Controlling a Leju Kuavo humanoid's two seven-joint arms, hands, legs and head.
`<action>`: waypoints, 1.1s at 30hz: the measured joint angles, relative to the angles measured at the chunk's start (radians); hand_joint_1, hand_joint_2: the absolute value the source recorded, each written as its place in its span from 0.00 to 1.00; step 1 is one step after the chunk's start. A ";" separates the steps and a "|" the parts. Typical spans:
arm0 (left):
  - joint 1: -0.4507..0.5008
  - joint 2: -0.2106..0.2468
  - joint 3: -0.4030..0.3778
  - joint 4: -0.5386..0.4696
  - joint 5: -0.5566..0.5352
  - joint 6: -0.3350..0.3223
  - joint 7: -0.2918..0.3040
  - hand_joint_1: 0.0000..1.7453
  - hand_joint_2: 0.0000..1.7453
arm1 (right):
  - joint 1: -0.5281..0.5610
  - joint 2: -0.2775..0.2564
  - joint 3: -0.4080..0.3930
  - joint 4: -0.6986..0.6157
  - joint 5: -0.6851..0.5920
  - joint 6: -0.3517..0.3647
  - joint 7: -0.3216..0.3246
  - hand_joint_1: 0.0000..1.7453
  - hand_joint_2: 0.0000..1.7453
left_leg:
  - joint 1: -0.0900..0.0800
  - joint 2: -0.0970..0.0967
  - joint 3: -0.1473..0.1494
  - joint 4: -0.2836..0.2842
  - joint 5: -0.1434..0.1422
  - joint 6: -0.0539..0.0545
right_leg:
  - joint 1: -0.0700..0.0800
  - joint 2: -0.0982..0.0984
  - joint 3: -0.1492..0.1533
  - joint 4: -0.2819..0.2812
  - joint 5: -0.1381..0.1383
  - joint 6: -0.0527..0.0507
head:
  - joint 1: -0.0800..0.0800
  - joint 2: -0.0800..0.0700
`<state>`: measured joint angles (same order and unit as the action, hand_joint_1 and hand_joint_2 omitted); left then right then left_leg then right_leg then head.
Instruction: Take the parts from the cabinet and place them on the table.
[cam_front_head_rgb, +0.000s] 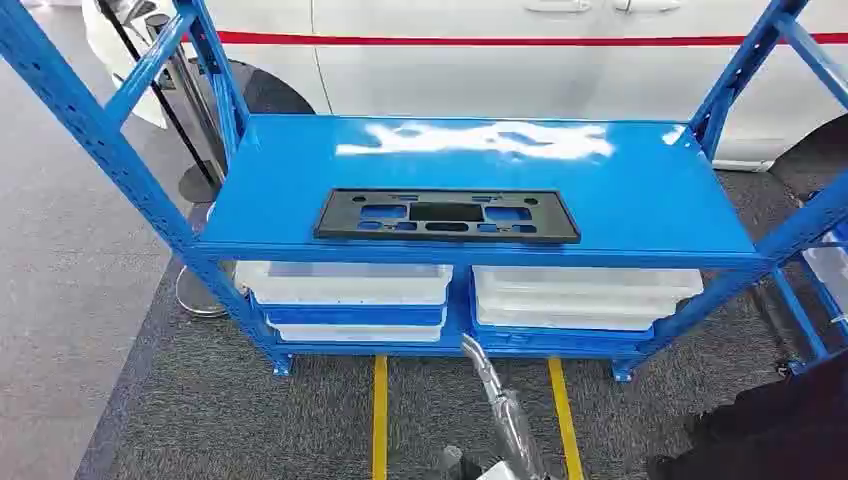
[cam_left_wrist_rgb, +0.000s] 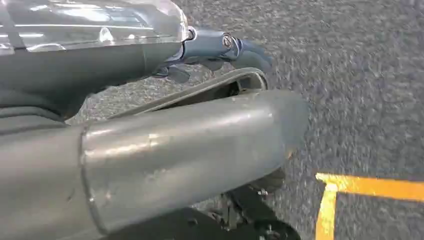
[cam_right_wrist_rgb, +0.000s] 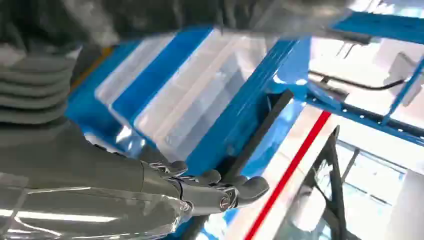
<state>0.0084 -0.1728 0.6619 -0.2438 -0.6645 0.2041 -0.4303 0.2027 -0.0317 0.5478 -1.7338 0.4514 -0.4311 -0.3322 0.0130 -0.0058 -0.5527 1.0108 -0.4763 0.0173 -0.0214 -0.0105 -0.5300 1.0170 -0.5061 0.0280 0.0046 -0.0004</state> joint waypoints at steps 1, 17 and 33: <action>0.001 0.000 0.000 0.000 -0.003 0.000 -0.001 0.00 0.00 | -0.001 0.000 0.000 0.000 0.033 -0.021 0.012 0.00 1.00 | 0.003 0.002 0.006 -0.007 0.005 0.009 | -0.003 0.002 -0.002 0.018 -0.014 0.003 | 0.001 0.000; -0.001 0.005 0.018 0.004 -0.060 0.001 0.014 0.00 0.00 | 0.006 0.167 -0.242 0.017 0.489 -0.185 0.040 0.00 1.00 | -0.012 -0.001 0.002 0.040 -0.047 -0.013 | 0.002 0.008 -0.028 -0.002 0.029 -0.046 | 0.000 0.000; -0.009 0.018 0.043 0.004 -0.131 -0.024 0.042 0.00 0.00 | -0.020 0.288 -0.520 0.061 0.828 -0.235 0.085 0.00 1.00 | 0.005 0.000 0.001 0.000 -0.004 0.019 | -0.004 0.006 -0.057 0.076 -0.029 0.005 | 0.000 0.000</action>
<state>-0.0008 -0.1549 0.7046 -0.2396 -0.7958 0.1797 -0.3879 0.1827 0.2567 0.0282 -1.6727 1.2792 -0.6661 -0.2468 0.0175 -0.0061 -0.5514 1.0107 -0.4806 0.0368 -0.0257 -0.0043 -0.5865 1.0935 -0.5349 0.0330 0.0046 -0.0004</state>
